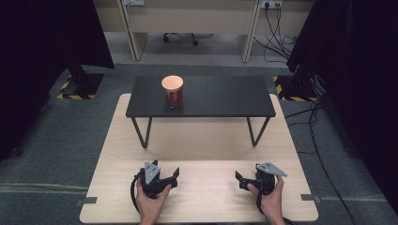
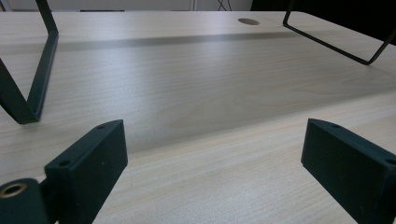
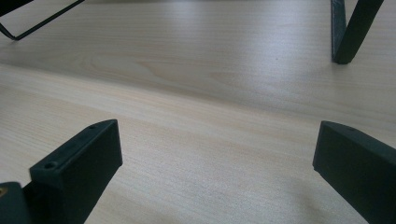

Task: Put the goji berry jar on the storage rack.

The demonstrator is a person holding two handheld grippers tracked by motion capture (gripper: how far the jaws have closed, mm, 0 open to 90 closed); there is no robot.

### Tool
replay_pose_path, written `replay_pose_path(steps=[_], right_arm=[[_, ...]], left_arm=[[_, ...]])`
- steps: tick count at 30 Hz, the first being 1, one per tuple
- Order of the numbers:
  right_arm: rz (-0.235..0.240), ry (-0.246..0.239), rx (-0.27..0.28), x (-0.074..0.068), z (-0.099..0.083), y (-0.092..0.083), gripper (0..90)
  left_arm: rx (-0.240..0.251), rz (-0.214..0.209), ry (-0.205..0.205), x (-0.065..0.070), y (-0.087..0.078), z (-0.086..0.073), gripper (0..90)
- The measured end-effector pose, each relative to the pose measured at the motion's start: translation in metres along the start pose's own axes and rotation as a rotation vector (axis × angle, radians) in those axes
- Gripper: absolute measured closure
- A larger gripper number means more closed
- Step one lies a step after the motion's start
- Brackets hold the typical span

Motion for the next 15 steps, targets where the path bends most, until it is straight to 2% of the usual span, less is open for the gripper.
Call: replay_pose_path(steps=[2, 4, 5, 9, 15], right_arm=[[0.0, 0.001, 0.0, 0.0, 0.0, 0.0, 1.5], [0.0, 0.001, 0.0, 0.0, 0.0, 0.0, 1.4], [0.0, 0.001, 0.0, 0.0, 0.0, 0.0, 1.4], [-0.001, -0.001, -0.001, 0.0, 0.0, 0.0, 1.4], [-0.001, -0.001, -0.002, 0.0, 0.0, 0.0, 1.4]], left_arm=[[-0.007, 0.006, -0.002, 0.001, 0.0, 0.001, 6.5], [-0.046, 0.013, -0.006, 0.002, 0.002, 0.005, 7.4], [-0.055, 0.003, -0.009, 0.001, 0.003, 0.006, 7.6], [-0.1, 0.018, -0.008, 0.004, 0.006, 0.011, 8.0], [-0.099, 0.015, -0.024, 0.003, 0.006, 0.011, 8.0]])
Point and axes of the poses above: each handheld gripper's, and its own axes: y roughly forward along the jaws, z roughly out of its top, x roughly to its right, the point moved 4 cm from there along y, roughly forward along the jaws, and after that the axes turned 4 degrees about y, right-handed, at the moved point
